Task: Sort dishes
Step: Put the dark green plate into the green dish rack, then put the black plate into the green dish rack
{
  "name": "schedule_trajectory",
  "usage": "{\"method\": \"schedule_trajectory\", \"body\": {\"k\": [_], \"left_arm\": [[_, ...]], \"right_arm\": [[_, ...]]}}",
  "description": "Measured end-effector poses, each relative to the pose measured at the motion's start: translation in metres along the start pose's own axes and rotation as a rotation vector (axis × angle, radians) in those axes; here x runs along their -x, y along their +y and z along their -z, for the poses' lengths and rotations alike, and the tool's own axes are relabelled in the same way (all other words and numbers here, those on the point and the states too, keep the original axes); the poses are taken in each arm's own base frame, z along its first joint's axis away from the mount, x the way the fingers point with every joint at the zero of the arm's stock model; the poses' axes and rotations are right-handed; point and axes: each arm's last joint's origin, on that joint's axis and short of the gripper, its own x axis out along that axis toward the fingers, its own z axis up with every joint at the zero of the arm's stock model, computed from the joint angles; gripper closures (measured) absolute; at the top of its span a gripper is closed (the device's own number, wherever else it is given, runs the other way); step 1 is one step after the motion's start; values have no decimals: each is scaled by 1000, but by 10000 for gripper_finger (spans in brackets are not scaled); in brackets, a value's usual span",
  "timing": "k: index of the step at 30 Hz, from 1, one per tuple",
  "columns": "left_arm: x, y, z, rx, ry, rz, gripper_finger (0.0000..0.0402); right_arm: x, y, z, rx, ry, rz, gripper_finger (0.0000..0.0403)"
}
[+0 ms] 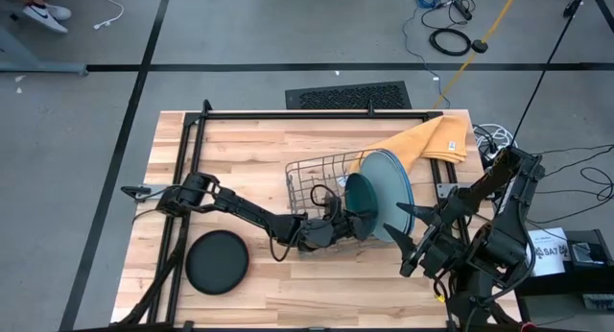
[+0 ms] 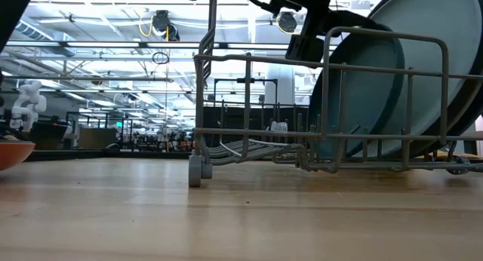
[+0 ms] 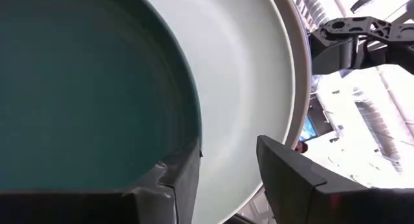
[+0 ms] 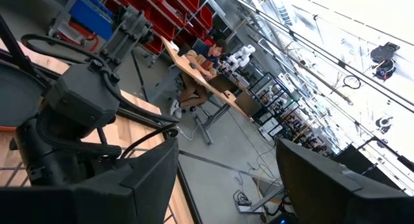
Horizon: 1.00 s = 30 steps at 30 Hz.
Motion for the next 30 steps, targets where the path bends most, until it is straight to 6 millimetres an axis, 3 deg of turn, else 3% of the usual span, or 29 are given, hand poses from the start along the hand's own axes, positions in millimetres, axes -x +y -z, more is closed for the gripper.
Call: {"method": "schedule_trajectory", "body": {"k": [10, 19, 24, 30], "left_arm": [[6, -9, 2, -64, -10, 50, 246], [26, -43, -9, -254, -6, 86, 246], [60, -76, -24, -517, 32, 29, 246], [137, -107, -36, -863, 192, -79, 246]], "right_arm": [[0, 0, 0, 1, 1, -1, 150], [0, 2, 0, -8, 16, -59, 150], [0, 4, 0, -17, 39, -144, 150], [1, 6, 0, -18, 49, -181, 150]]}}
